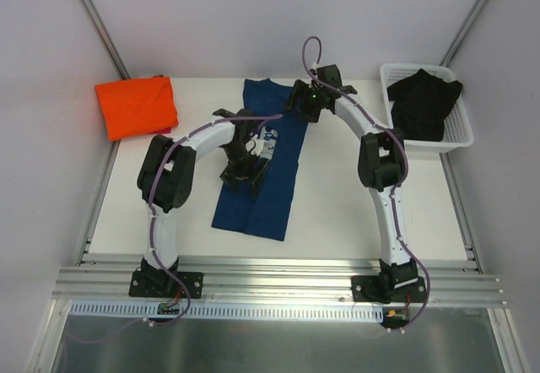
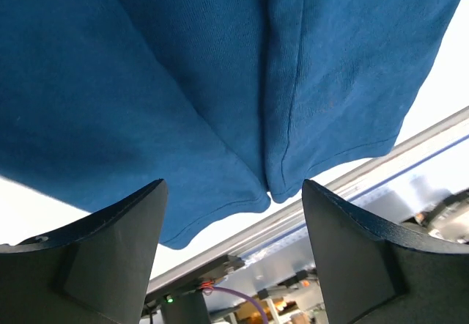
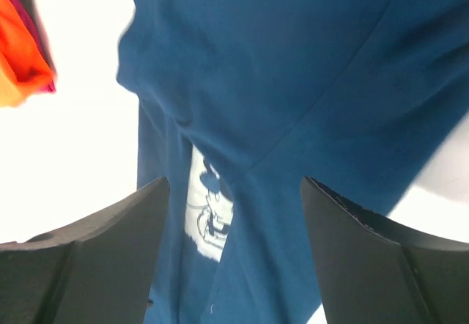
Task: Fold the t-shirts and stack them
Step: Rotate the tshirt 90 degrees, then grab the bottom of the folded rectangular tshirt with both arms
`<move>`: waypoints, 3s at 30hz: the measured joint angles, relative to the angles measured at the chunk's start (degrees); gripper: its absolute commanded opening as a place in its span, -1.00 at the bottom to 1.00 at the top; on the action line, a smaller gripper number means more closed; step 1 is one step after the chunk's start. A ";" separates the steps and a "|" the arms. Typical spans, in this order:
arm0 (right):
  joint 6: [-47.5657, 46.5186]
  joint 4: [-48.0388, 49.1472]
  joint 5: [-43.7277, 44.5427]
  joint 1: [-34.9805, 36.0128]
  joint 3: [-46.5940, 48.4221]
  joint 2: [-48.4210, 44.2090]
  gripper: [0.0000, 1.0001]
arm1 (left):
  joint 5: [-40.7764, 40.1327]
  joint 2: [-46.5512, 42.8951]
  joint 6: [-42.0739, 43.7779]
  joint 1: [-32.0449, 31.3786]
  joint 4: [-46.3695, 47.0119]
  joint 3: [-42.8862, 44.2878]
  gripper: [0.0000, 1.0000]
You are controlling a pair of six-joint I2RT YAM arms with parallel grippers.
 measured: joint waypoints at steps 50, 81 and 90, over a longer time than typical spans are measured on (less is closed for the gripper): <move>-0.70 -1.53 -1.31 -3.32 5.05 6.16 0.55 | 9.94 8.50 -4.37 -12.02 -2.58 5.81 0.87; -5.84 -14.43 5.27 5.84 -85.53 -70.62 0.05 | 5.33 -28.94 -3.26 4.17 1.68 -31.04 0.27; -4.17 -12.70 3.87 8.90 -86.68 -70.77 0.03 | 10.71 -28.98 -5.70 4.17 3.85 -34.34 0.30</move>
